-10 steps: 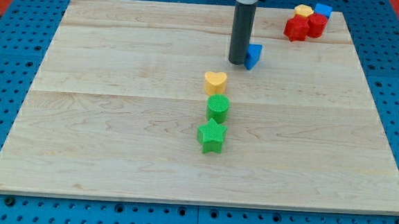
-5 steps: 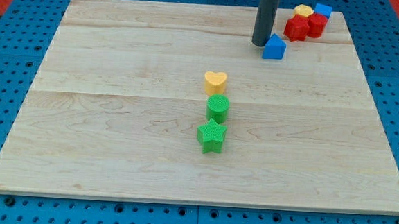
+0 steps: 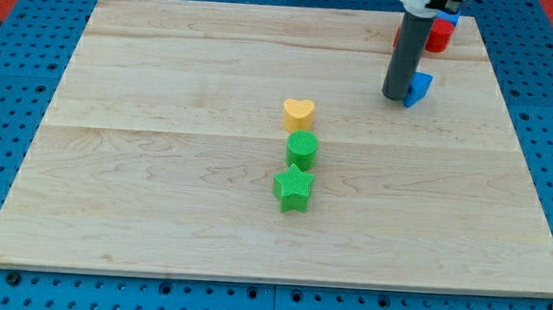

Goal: Push the blue triangle into red circle

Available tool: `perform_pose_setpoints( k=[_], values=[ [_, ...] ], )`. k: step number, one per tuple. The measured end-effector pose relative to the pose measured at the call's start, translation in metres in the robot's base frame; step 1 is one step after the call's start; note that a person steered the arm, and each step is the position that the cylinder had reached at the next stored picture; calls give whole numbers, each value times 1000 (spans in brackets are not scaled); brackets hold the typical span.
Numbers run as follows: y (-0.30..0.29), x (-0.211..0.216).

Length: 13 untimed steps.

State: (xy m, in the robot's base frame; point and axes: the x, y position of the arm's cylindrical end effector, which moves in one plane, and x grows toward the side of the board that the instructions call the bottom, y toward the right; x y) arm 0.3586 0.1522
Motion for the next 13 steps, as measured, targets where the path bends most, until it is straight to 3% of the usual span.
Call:
perform_pose_setpoints(
  k=[4,6,7,10,12,13],
  values=[
    [52,-22],
    [81,12],
    [99,0],
    [54,-22],
    [73,-50],
    [76,-33]
  ],
)
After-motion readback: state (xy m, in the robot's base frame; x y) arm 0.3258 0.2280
